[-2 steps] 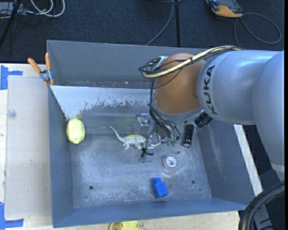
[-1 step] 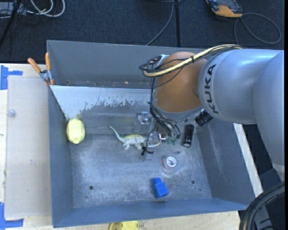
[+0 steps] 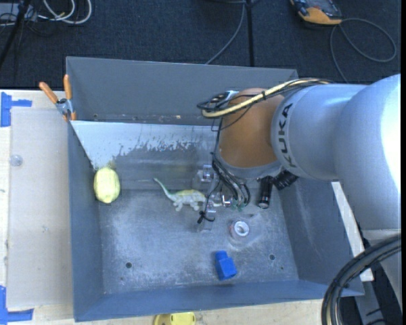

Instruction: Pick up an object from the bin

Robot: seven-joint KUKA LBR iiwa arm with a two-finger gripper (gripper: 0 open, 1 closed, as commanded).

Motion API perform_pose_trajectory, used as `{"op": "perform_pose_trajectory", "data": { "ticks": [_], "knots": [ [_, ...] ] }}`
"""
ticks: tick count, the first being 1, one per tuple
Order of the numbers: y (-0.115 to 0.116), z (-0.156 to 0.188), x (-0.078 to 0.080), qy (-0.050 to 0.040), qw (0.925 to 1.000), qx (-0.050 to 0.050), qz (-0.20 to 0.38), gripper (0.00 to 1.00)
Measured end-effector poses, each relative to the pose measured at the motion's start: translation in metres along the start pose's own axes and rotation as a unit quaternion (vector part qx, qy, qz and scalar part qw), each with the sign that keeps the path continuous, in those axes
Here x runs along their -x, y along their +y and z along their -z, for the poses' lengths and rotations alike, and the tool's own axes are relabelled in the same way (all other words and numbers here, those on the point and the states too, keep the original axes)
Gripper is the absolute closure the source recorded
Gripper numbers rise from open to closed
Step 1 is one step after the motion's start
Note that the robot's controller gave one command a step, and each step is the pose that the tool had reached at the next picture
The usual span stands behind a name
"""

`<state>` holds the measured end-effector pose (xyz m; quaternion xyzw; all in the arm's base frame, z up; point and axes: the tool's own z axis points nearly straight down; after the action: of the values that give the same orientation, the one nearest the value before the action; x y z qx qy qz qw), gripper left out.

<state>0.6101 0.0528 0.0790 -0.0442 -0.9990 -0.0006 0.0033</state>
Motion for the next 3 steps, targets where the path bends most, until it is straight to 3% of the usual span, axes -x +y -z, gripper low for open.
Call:
{"op": "perform_pose_trajectory", "data": {
  "ticks": [1, 2, 3],
  "knots": [
    [-0.006, -0.032, 0.002, -0.0005, 1.0, 0.0, 0.0, 0.0],
    [-0.001, -0.002, 0.0, 0.0001, 1.0, 0.0, 0.001, 0.0],
    [0.027, -0.008, -0.007, 0.0001, 0.9988, 0.0, 0.048, 0.0]
  ]
}}
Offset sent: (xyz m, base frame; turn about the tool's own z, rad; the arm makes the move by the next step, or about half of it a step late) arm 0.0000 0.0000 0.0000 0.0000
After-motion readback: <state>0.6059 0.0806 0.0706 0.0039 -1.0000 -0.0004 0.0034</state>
